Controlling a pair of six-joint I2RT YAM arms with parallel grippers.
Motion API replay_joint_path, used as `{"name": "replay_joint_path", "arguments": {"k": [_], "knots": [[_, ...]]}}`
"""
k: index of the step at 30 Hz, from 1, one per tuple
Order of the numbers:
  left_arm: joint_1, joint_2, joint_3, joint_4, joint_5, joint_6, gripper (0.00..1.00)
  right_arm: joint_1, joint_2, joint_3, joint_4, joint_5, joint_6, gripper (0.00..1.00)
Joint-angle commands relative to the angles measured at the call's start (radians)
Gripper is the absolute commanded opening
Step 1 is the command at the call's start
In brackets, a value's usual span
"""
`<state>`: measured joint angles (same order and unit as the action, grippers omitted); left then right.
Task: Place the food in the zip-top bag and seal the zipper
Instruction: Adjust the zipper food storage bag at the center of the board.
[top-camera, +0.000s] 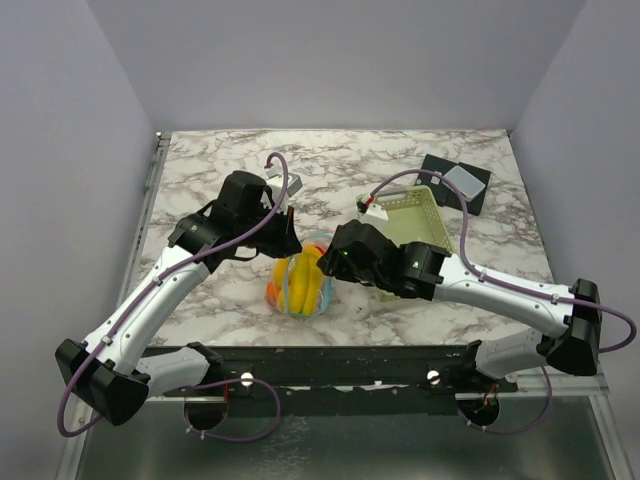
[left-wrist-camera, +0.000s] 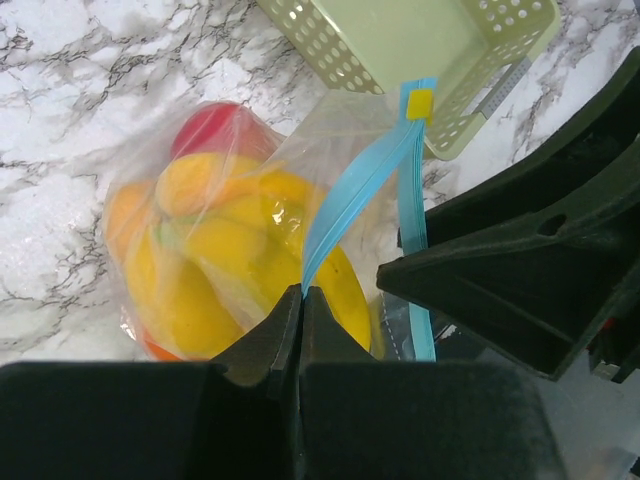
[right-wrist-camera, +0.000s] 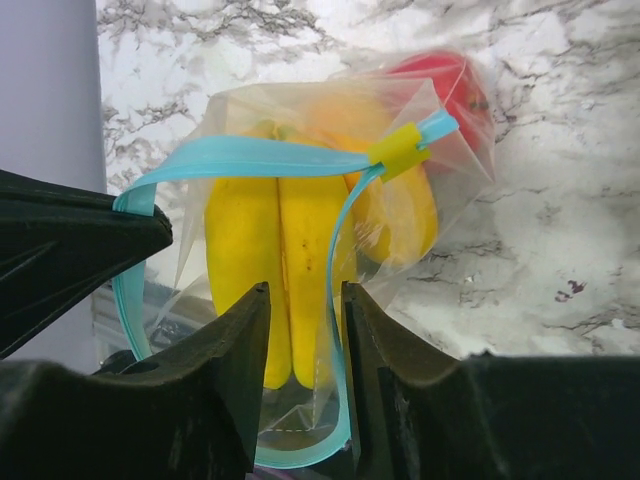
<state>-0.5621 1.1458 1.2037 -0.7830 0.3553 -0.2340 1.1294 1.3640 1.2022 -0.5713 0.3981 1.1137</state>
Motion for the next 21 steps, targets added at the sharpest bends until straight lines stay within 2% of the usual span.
{"name": "replay_joint_path", "arguments": {"k": [1,11,17,21], "knots": [[0.002,-0.007,0.007,0.018,0.019,0.028,0.00,0.003,-0.047,0.054,-0.091,0.096,-0.100,0.41],[0.001,-0.019,0.039,-0.018,0.019,0.052,0.00,0.003,-0.137,0.131,-0.154,0.115,-0.456,0.45],[0.002,-0.035,0.049,-0.036,0.040,0.065,0.00,0.003,-0.159,0.201,-0.189,0.065,-0.734,0.46],[0.000,-0.048,0.046,-0.042,0.043,0.078,0.00,0.002,-0.194,0.181,-0.157,0.019,-0.917,0.49]]}}
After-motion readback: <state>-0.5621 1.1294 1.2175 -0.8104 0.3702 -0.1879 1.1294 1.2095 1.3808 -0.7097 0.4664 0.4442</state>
